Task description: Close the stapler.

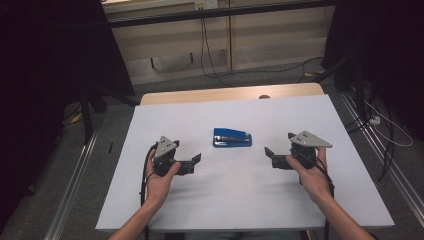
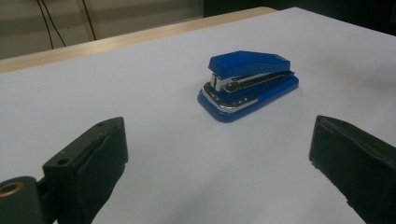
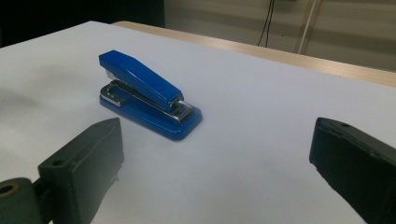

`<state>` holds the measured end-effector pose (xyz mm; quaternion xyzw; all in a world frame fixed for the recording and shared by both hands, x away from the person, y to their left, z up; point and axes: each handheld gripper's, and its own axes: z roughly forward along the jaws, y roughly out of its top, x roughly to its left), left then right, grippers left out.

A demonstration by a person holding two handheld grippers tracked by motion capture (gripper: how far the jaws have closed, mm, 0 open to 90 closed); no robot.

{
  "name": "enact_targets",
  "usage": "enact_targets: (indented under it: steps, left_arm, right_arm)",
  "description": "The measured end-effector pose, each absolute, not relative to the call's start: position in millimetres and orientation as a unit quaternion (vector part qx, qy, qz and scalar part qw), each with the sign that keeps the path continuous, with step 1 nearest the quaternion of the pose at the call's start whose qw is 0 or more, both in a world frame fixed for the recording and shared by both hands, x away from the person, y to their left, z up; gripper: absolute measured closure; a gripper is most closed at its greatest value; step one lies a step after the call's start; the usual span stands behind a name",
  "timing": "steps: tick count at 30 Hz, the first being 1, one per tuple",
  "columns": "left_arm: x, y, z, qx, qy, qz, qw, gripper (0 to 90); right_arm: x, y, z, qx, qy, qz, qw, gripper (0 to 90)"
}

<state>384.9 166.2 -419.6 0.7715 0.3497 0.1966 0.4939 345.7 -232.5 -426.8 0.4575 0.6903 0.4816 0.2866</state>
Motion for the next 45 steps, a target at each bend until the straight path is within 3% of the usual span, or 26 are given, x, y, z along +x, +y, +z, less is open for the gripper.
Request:
enact_targets:
  steps: [9,23,45]
  left_arm:
    - [370,194,-416,0.745,0.39,0.219,0.496,4.2]
    - [356,217,-414,0.744,0.399,0.206,0.495,4.2]
    - [320,242,-416,0.743,0.402,0.238,0.479,4.2]
  right_arm:
    - [334,-246,-426,0.468,0.677,0.481,0.301,2.4]
    - [316,-263,-426,0.481,0.668,0.474,0.313,2.4]
    - [284,-278,-428,0.504,0.642,0.473,0.332,2.4]
